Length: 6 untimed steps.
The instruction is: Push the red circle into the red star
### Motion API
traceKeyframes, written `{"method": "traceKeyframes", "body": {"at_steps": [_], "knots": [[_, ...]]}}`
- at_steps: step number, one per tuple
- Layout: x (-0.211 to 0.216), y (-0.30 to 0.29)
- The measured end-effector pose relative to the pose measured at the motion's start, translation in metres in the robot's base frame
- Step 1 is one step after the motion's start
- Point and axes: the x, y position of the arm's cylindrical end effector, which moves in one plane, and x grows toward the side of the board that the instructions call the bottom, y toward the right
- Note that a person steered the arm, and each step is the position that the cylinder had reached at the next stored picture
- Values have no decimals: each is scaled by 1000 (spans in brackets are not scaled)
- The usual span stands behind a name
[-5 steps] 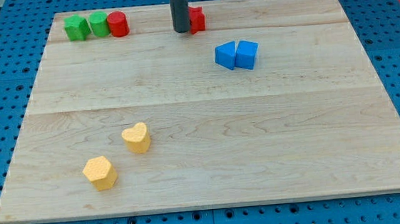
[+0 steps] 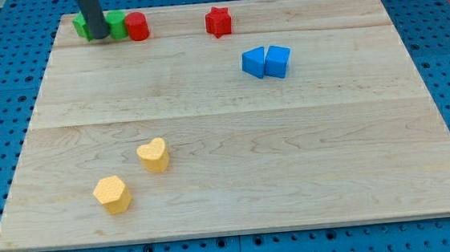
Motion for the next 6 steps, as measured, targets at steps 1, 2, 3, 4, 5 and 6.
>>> {"method": "traceKeyframes", "body": {"at_steps": [1, 2, 3, 4, 5, 6], "knots": [[0, 31], [0, 68], [0, 91], [-7, 64], [-44, 75], [-48, 55]]}}
